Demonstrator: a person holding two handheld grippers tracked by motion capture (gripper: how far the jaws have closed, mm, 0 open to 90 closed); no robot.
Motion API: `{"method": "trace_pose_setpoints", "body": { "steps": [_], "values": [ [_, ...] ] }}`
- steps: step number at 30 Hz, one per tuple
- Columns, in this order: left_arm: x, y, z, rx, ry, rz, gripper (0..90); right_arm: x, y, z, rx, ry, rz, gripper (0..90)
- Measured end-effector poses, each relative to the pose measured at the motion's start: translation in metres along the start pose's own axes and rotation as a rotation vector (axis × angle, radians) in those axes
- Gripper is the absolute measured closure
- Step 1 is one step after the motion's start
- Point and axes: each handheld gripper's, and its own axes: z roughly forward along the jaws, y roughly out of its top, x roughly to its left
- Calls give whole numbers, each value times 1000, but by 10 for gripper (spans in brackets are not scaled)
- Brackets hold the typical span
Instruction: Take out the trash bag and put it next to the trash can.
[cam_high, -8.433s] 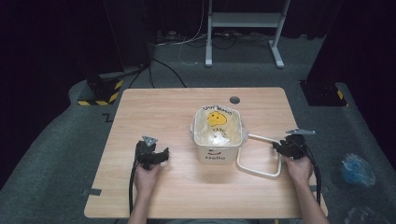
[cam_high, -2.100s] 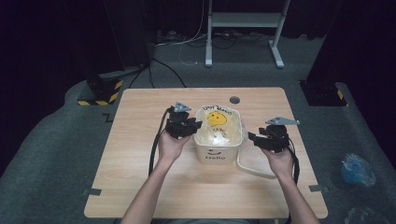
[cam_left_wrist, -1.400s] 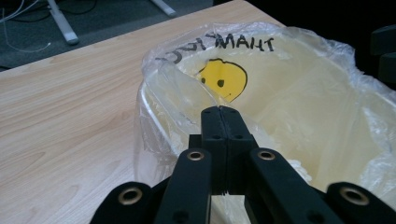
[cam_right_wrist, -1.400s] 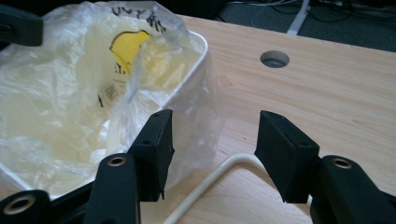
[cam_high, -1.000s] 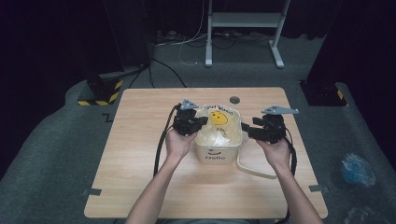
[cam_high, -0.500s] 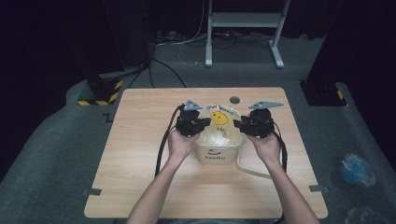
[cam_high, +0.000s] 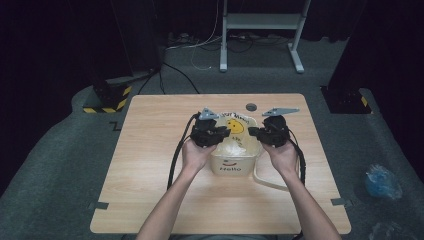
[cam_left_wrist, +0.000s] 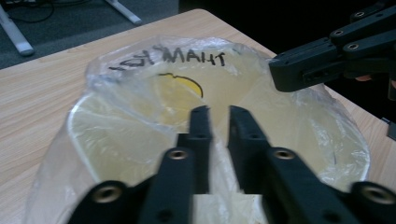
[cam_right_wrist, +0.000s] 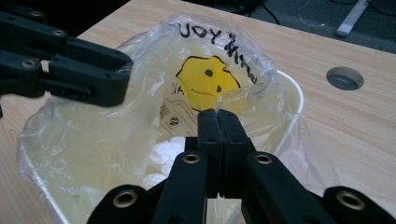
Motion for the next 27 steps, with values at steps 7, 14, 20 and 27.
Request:
{"method": "trace_pose_setpoints", "body": {
  "steps": [7,14,20,27],
  "values": [
    [-9,1,7,21,-28,12,451,4,3,1,-18,42,0,891],
    [-16,4,10,18,-48,36,395,9,7,2,-24,67,3,891],
    [-22,6,15,37,-53,68,388,12,9,6,-22,85,10,891],
    [-31,9,25,79,-28,114,404,18,12,7,-34,102,0,890]
  ]
}}
